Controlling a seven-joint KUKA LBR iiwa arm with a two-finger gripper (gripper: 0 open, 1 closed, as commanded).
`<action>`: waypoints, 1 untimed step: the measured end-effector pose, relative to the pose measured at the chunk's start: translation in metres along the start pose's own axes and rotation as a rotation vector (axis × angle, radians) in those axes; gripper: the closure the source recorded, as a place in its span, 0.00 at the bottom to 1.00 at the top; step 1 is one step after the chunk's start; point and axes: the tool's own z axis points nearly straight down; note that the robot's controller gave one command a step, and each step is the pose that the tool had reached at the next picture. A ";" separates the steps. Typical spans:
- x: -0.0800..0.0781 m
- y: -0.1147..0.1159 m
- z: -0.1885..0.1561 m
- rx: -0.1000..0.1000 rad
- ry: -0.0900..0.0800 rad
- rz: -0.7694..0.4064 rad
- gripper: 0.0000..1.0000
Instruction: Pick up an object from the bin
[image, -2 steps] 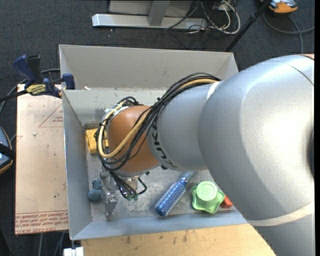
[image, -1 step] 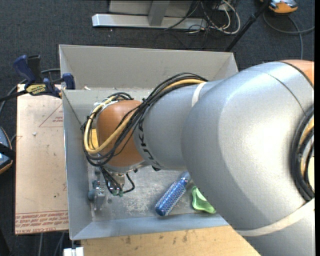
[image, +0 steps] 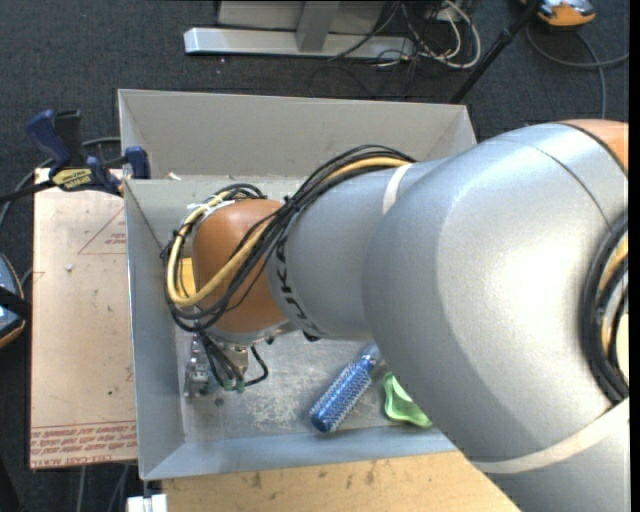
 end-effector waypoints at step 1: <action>0.000 -0.001 0.001 0.001 0.000 0.001 0.00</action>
Offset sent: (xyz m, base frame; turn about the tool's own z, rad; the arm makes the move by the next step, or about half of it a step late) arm 0.0000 0.0000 0.0000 0.0000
